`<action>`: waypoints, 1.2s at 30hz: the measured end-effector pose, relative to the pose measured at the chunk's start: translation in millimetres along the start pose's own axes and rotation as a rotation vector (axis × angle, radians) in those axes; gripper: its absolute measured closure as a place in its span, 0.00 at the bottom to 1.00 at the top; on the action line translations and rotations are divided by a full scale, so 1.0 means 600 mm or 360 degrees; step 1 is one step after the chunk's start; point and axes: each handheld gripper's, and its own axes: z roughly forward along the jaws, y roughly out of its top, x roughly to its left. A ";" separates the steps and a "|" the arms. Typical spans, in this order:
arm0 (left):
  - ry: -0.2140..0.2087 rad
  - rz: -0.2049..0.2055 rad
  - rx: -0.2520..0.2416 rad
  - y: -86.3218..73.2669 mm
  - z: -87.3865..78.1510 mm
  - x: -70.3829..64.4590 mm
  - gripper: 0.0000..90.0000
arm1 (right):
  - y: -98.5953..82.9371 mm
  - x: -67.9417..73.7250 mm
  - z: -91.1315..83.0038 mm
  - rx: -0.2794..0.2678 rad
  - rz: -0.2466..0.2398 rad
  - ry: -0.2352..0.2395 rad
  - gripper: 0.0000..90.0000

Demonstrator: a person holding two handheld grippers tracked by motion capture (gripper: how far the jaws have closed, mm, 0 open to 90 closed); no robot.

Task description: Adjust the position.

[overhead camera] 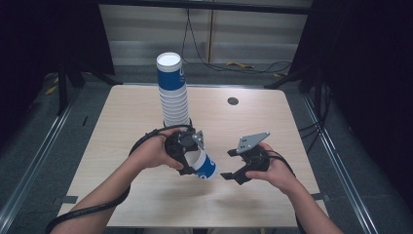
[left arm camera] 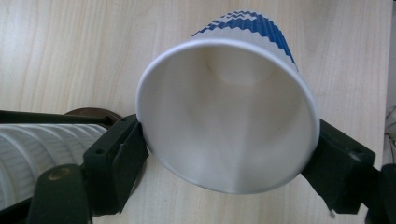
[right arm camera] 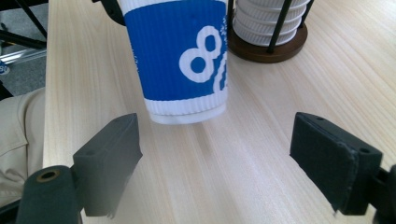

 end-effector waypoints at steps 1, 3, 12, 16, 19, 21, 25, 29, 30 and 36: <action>0.0005 0.0016 0.0014 0.000 0.000 0.001 0.22 | -0.001 0.000 0.000 0.0002 0.0000 -0.0002 0.17; 0.0008 0.0009 0.0024 -0.003 0.003 0.002 0.22 | -0.003 0.000 -0.001 0.0001 0.0007 -0.0004 0.17; -0.0002 -0.0009 0.0106 -0.009 0.015 0.001 0.21 | -0.010 -0.002 -0.003 0.0001 0.0022 -0.0017 0.17; 0.0002 -0.0006 0.0115 -0.009 0.019 0.001 0.21 | -0.012 -0.002 -0.003 0.0003 0.0026 -0.0021 0.17; 0.0011 0.0013 0.0149 -0.007 0.022 0.000 0.21 | -0.014 -0.002 -0.002 0.0011 0.0027 -0.0030 0.17; 0.0006 0.0023 0.0164 -0.006 0.024 -0.002 0.20 | -0.015 -0.002 -0.003 0.0013 0.0030 -0.0029 0.17; 0.0008 0.0052 0.0185 -0.003 0.028 -0.004 0.19 | -0.016 -0.003 -0.003 0.0014 0.0031 -0.0033 0.17; 0.0012 0.0091 0.0183 -0.002 0.034 -0.006 0.19 | -0.016 -0.003 -0.003 0.0013 0.0034 -0.0031 0.17; 0.0011 0.0092 0.0180 -0.002 0.034 -0.007 0.18 | -0.017 -0.003 -0.003 0.0014 0.0030 -0.0034 0.17; 0.0011 0.0109 0.0176 0.002 0.035 -0.008 0.18 | -0.020 -0.003 -0.001 0.0024 0.0035 -0.0039 0.17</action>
